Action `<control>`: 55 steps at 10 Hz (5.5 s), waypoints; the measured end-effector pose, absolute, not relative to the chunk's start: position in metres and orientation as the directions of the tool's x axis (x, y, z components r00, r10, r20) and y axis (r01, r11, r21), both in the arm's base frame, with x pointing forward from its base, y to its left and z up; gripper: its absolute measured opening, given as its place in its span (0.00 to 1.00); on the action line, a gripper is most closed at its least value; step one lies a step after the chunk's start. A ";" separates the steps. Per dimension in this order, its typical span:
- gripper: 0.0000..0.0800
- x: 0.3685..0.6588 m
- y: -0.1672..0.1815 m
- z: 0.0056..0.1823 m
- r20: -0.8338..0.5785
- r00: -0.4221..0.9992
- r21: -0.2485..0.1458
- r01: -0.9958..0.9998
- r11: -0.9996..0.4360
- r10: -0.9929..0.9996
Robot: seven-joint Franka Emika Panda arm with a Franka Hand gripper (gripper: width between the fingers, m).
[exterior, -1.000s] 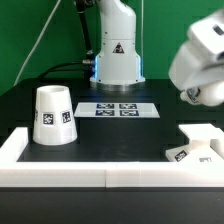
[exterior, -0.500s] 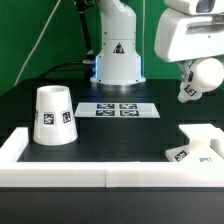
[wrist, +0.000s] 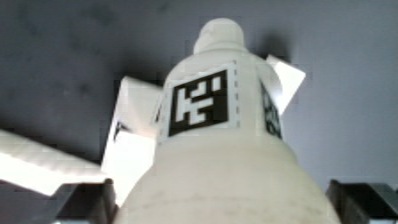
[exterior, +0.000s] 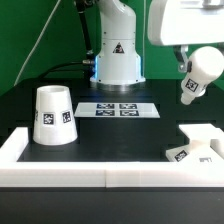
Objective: Assemble lamp
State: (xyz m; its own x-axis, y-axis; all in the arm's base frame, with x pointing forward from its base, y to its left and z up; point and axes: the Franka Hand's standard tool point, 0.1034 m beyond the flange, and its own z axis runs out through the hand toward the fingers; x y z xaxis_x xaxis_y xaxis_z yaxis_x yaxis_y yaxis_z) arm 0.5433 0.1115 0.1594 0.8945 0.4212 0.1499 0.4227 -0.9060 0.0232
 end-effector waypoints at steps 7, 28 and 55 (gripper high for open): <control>0.72 0.562 0.093 0.164 0.429 0.802 0.101 0.415 -0.904 0.416; 0.72 0.601 0.103 0.136 0.440 0.796 0.091 0.421 -0.903 0.415; 0.87 0.579 0.103 0.136 0.184 0.872 0.008 0.460 -0.888 0.454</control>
Offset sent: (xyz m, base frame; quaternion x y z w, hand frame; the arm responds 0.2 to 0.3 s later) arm 0.0000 0.0000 0.0000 0.0000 0.1938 0.0000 0.9810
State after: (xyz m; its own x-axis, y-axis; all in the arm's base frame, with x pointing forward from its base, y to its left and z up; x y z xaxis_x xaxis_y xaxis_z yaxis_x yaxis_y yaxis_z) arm 0.5785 0.1026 0.1362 0.8721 0.4535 0.1838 0.4601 -0.8878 0.0076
